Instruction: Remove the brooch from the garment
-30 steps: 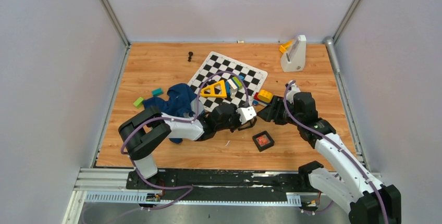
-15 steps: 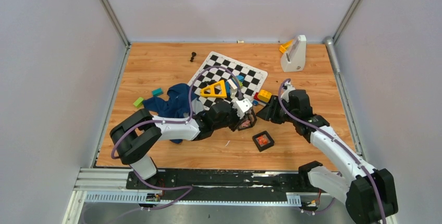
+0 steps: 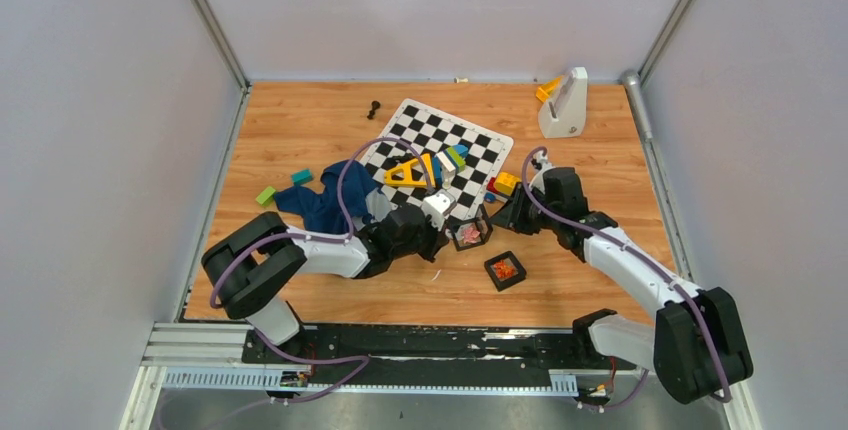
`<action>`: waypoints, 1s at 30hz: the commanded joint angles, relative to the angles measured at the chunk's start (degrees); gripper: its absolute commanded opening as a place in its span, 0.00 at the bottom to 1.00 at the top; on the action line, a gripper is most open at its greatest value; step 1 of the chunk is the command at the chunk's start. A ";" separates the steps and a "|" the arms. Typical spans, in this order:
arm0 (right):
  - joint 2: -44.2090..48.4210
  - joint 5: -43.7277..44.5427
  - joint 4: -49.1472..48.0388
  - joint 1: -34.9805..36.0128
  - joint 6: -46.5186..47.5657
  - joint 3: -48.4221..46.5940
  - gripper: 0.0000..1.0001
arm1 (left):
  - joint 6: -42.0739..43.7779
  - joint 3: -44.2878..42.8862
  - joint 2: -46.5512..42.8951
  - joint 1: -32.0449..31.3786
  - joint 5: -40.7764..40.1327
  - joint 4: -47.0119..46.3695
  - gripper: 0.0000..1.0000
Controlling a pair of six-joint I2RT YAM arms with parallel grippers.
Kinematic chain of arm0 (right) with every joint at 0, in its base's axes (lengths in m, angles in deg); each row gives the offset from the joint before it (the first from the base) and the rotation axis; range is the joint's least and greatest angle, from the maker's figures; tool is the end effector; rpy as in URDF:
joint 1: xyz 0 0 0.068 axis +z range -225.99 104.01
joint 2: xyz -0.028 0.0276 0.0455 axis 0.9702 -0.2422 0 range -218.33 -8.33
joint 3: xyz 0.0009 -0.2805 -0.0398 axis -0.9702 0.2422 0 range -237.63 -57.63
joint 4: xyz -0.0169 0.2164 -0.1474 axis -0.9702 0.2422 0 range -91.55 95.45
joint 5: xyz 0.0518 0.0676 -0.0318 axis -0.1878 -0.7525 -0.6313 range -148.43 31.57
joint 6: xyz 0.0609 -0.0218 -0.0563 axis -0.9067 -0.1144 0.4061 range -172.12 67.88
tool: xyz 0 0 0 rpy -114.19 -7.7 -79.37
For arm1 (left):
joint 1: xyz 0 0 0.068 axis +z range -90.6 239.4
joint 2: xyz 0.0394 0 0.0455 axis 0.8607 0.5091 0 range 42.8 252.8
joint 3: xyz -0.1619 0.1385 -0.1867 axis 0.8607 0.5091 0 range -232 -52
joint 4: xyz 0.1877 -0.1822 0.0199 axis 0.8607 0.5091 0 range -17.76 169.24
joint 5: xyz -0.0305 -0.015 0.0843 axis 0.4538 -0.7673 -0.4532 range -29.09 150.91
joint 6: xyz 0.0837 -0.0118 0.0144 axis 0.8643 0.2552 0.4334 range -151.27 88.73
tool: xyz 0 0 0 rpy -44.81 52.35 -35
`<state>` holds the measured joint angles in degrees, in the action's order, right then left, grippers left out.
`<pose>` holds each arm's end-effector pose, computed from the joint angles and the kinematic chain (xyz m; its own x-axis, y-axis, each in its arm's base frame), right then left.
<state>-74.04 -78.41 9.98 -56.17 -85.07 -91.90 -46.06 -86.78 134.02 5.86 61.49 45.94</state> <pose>0.2304 0.1105 0.1880 -0.8394 0.2408 -0.4872 -0.1160 0.7965 0.5934 0.2022 -0.2749 0.1414 -0.4951 0.2405 -0.8349 0.7065 0.6708 -0.2257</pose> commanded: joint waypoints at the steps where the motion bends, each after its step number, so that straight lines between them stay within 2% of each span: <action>1: -0.53 0.71 -3.42 0.47 -0.18 -2.52 0.21 | -3.69 0.81 2.88 0.82 0.89 -6.40 0.00; 8: -3.60 0.06 -3.88 2.13 0.45 -3.16 0.18 | -3.95 -0.85 8.23 1.06 2.77 -8.45 0.00; 17: -6.93 -3.22 -4.27 6.90 2.92 -4.32 0.07 | -3.43 -1.84 12.42 2.03 4.62 -10.91 0.00; 24: -14.00 -4.27 -2.75 9.88 3.77 -6.74 0.15 | -3.59 -2.01 12.73 2.07 5.04 -12.38 0.00; 30: -16.98 -1.12 -0.67 11.68 4.28 -8.99 0.19 | -4.34 1.84 6.24 2.08 3.35 -11.96 0.00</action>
<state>-89.47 -81.39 8.69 -45.79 -82.27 -97.16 -49.44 -87.70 145.00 7.70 66.28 32.61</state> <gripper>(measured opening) 0.182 0.006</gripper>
